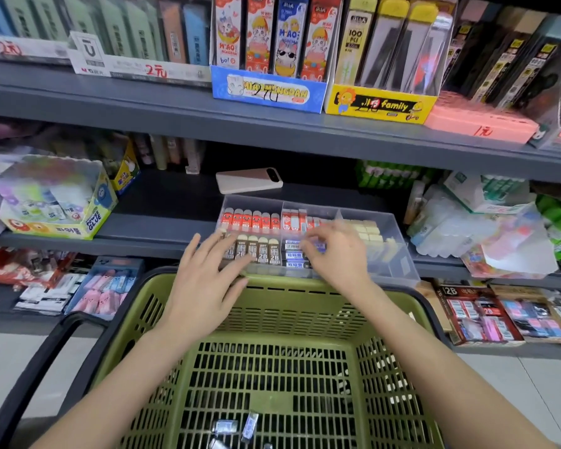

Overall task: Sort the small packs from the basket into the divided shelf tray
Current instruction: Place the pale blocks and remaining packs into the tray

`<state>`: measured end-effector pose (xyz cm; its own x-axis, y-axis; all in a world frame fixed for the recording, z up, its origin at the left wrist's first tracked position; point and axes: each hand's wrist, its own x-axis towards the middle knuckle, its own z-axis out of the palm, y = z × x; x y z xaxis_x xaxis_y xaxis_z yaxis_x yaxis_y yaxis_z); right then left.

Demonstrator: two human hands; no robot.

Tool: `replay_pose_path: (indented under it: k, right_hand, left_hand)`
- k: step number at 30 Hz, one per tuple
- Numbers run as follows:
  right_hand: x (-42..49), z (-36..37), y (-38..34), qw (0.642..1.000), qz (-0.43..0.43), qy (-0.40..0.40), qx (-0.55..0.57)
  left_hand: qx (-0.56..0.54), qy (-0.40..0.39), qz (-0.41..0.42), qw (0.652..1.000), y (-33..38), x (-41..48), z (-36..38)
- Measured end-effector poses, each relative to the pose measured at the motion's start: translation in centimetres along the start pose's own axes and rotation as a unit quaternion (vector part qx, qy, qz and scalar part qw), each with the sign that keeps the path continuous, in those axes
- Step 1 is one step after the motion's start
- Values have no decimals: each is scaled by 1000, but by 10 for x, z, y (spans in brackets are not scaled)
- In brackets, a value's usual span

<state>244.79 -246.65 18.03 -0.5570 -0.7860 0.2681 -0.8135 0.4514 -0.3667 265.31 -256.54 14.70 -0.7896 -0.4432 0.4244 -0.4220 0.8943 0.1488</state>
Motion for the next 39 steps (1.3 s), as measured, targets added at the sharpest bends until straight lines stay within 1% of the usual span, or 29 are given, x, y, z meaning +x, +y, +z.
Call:
replay_pose_path:
  k: [2, 3, 4, 5, 6, 7, 9, 10, 11, 13, 15, 17, 19, 20, 25, 28, 32, 34, 36, 38, 39]
  right_hand:
    - [-19, -4, -5, 993, -72, 80, 51]
    - [-32, -3, -6, 986, -113, 94, 84]
    - [-48, 0, -6, 980, -148, 80, 108]
    - [-67, 8, -5, 976, -174, 37, 126]
    - [-85, 17, -3, 973, -182, -36, 138]
    - [-103, 29, -1, 967, -170, -128, 139]
    - [-137, 57, 3, 937, -134, -306, 105]
    - [-151, 72, 5, 918, -135, -365, 78]
    - [-163, 87, 5, 901, -143, -406, 54]
    - [-179, 115, 2, 878, -164, -449, 10]
    - [-188, 139, -2, 868, -192, -455, -45]
    - [-192, 158, -8, 861, -235, -442, -95]
    - [-195, 171, -12, 856, -268, -431, -102]
    - [-195, 175, -13, 858, -272, -426, -94]
    - [-189, 187, -2, 893, -248, -368, -78]
    - [-189, 192, 3, 907, -225, -350, -66]
    - [-194, 197, 5, 919, -177, -352, -10]
    - [-196, 196, 14, 909, -207, -363, 0]
    - [-198, 191, 23, 886, -257, -384, -22]
    - [-199, 184, 28, 876, -269, -399, -27]
    - [-199, 181, 28, 878, -260, -401, -24]
  left_hand:
    - [-14, 19, -7, 1000, -1, -10, -6]
    - [-18, 26, -6, 999, -3, -17, -9]
    - [-20, 30, -4, 999, -5, -25, -11]
    - [-21, 30, -4, 999, -8, -34, -13]
    - [-22, 28, -6, 999, -11, -42, -16]
    - [-24, 24, -9, 999, -14, -51, -17]
    - [-29, 13, -11, 999, -17, -66, -19]
    - [-34, 5, -9, 999, -17, -72, -20]
    - [-40, -4, -6, 999, -16, -78, -20]
    - [-51, -14, -6, 999, -14, -86, -20]
    - [-71, -27, -19, 997, -9, -91, -17]
    - [-96, -48, -31, 994, -4, -94, -14]
    - [-116, -63, -44, 990, -1, -97, -11]
    - [-127, -69, -56, 988, 1, -97, -9]
    - [-191, -99, -137, 967, 5, -97, 0]
    - [-223, -110, -178, 952, 7, -94, 5]
    - [-281, -149, -258, 912, 10, -89, 10]
    - [-289, -173, -277, 900, 11, -89, 13]
    - [-292, -188, -282, 894, 11, -89, 14]
    - [-306, -204, -295, 882, 10, -89, 13]
    - [-318, -215, -307, 871, 10, -89, 13]
